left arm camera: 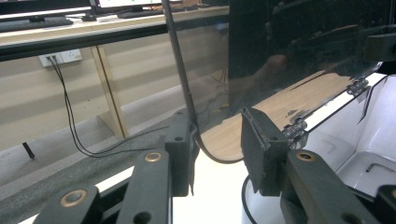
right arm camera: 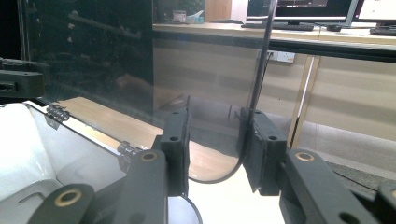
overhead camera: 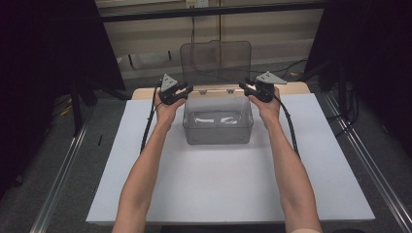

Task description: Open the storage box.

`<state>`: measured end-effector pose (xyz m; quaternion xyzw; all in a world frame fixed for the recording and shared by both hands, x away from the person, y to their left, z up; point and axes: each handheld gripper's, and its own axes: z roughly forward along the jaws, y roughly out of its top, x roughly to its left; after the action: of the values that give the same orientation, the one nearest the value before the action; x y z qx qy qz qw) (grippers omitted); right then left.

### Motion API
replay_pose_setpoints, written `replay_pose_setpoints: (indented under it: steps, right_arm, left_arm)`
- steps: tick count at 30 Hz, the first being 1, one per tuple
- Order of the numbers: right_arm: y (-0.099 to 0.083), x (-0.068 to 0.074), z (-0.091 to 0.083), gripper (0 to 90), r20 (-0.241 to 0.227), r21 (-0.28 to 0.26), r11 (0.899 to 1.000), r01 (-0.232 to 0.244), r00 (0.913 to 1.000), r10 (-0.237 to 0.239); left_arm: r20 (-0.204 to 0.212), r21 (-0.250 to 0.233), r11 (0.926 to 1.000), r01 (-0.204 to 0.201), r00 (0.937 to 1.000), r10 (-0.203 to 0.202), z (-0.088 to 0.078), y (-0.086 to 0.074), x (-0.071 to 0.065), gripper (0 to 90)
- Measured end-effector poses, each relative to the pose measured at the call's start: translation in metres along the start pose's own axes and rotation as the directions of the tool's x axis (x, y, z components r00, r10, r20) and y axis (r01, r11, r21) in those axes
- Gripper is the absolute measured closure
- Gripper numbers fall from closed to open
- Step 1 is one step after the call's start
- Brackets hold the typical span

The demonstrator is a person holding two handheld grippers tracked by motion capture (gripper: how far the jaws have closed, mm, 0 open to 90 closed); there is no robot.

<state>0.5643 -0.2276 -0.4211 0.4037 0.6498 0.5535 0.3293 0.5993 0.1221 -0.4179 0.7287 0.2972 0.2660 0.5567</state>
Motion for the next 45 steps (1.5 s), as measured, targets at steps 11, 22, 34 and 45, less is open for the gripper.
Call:
replay_pose_setpoints:
  steps: [11, 22, 34, 45]
  right_arm:
    - [-0.0005, -0.0032, 0.0032, 61.4, -0.013, 0.016, 0.999, -0.036, 0.9993, 0.036]
    - [-0.0026, -0.0059, 0.0052, 61.2, -0.019, 0.025, 0.997, -0.077, 0.9968, 0.077]
    - [-0.0041, -0.0082, 0.0066, 61.1, -0.031, 0.032, 0.993, -0.115, 0.9928, 0.116]
    - [-0.0038, -0.0091, 0.0071, 60.5, -0.029, 0.048, 0.990, -0.130, 0.9909, 0.132]
  left_arm:
    - [0.013, 0.025, 0.9990, 0.037, 0.9992, -0.037, 0.0028, 0.0017, 0.0014, 61.6]
    - [0.013, 0.045, 0.9978, 0.049, 0.9987, -0.050, 0.0042, 0.0039, 0.0011, 59.3]
    - [0.015, 0.061, 0.9946, 0.084, 0.9962, -0.085, 0.0055, 0.0049, 0.0020, 58.0]
    - [0.017, 0.061, 0.9877, 0.144, 0.9892, -0.145, 0.0078, 0.0031, 0.0030, 55.9]
